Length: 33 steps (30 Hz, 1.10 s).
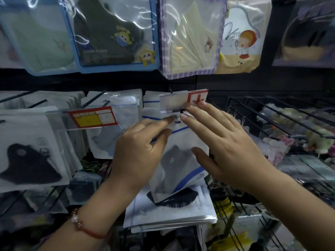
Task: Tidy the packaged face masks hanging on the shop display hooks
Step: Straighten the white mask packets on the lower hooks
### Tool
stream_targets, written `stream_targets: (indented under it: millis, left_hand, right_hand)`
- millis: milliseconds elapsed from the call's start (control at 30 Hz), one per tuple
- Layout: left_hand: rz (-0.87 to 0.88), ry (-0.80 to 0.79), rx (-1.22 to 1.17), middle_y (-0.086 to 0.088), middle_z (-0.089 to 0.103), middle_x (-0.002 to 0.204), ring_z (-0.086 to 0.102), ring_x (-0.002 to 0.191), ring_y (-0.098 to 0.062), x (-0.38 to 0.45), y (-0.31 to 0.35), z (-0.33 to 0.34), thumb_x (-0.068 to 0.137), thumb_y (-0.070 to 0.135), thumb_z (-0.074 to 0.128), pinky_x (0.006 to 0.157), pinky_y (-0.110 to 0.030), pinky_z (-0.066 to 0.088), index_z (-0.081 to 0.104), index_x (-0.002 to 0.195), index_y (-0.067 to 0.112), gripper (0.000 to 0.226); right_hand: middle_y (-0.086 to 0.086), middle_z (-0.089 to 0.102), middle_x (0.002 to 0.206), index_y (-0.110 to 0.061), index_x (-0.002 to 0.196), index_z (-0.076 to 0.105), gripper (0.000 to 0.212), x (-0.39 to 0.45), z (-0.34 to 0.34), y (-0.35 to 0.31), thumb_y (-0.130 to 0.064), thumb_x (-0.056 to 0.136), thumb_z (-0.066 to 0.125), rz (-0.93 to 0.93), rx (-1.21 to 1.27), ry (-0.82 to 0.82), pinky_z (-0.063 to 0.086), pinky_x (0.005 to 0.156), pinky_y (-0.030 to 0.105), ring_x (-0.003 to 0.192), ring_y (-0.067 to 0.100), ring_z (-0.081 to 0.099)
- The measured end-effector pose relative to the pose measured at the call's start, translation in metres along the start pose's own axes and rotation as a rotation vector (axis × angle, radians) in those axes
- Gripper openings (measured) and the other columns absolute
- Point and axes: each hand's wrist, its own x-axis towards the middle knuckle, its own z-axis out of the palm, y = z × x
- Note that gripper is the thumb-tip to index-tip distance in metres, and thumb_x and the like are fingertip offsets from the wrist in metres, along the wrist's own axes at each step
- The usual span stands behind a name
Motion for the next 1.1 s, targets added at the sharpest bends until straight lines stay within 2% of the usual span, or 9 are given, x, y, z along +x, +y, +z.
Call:
stream_targets:
  millis: [167, 333, 567, 700, 900, 1100]
  left_hand:
    - [0.015, -0.023, 0.016, 0.003, 0.065, 0.085, 0.063, 0.076, -0.020, 0.005, -0.007, 0.010, 0.097, 0.025, 0.060, 0.064, -0.043, 0.052, 0.067, 0.128, 0.028, 0.032]
    - [-0.016, -0.029, 0.020, 0.001, 0.068, 0.093, 0.065, 0.086, -0.020, 0.006, -0.015, 0.017, 0.099, 0.029, 0.056, 0.069, -0.046, 0.054, 0.067, 0.129, 0.027, 0.032]
    - [0.024, 0.025, 0.162, 0.004, 0.063, 0.083, 0.058, 0.080, -0.019, 0.008, -0.012, 0.021, 0.098, 0.027, 0.056, 0.064, -0.042, 0.051, 0.069, 0.125, 0.025, 0.030]
    - [0.027, 0.025, 0.257, 0.003, 0.061, 0.083, 0.055, 0.081, -0.022, 0.010, -0.014, 0.023, 0.099, 0.030, 0.053, 0.064, -0.042, 0.050, 0.069, 0.124, 0.025, 0.030]
    - [-0.015, 0.042, 0.214, 0.001, 0.064, 0.087, 0.053, 0.086, -0.023, 0.015, -0.015, 0.026, 0.098, 0.032, 0.048, 0.067, -0.044, 0.051, 0.072, 0.117, 0.022, 0.033]
    - [-0.006, 0.056, 0.160, -0.001, 0.064, 0.083, 0.056, 0.082, -0.023, 0.013, -0.007, 0.029, 0.095, 0.027, 0.051, 0.068, -0.037, 0.048, 0.072, 0.120, 0.024, 0.032]
  right_hand:
    - [0.003, 0.029, 0.159, -0.019, 0.152, 0.033, 0.070, 0.001, -0.001, -0.002, -0.029, 0.088, 0.060, 0.004, 0.006, -0.008, 0.020, 0.118, 0.040, 0.149, 0.025, 0.019]
    - [0.006, 0.033, 0.157, -0.016, 0.149, 0.039, 0.070, 0.002, -0.002, -0.007, -0.025, 0.084, 0.063, 0.015, 0.013, -0.008, 0.019, 0.117, 0.039, 0.148, 0.028, 0.021]
    - [0.005, 0.029, 0.159, -0.016, 0.148, 0.040, 0.067, 0.001, -0.002, -0.012, -0.027, 0.085, 0.063, 0.045, 0.026, -0.043, 0.014, 0.118, 0.038, 0.150, 0.025, 0.015]
    - [0.005, 0.030, 0.159, -0.017, 0.147, 0.041, 0.064, 0.001, -0.003, -0.014, -0.029, 0.087, 0.060, 0.058, 0.041, -0.047, 0.017, 0.119, 0.041, 0.150, 0.026, 0.015]
    - [0.005, 0.029, 0.159, -0.018, 0.146, 0.042, 0.062, 0.001, -0.005, -0.019, -0.031, 0.088, 0.060, 0.079, 0.058, -0.068, 0.018, 0.119, 0.041, 0.150, 0.025, 0.013]
    - [0.005, 0.025, 0.160, -0.019, 0.146, 0.042, 0.060, -0.001, -0.002, -0.021, -0.033, 0.090, 0.055, 0.095, 0.070, -0.080, 0.011, 0.119, 0.036, 0.151, 0.025, 0.011]
